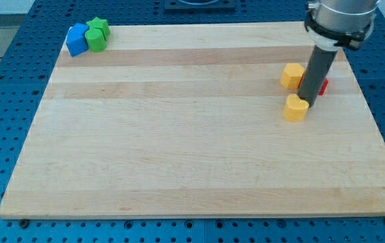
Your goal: Move the yellow heart to the bottom left of the board
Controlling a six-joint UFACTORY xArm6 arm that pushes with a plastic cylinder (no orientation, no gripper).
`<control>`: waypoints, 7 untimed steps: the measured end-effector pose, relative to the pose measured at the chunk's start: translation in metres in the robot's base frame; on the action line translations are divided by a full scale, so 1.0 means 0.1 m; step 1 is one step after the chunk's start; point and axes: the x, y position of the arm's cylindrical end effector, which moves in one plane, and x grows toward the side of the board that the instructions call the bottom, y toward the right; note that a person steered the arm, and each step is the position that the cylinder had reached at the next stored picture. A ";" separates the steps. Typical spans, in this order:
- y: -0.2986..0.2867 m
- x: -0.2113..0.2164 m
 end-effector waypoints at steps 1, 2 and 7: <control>-0.18 0.08; -0.33 0.21; -1.15 0.57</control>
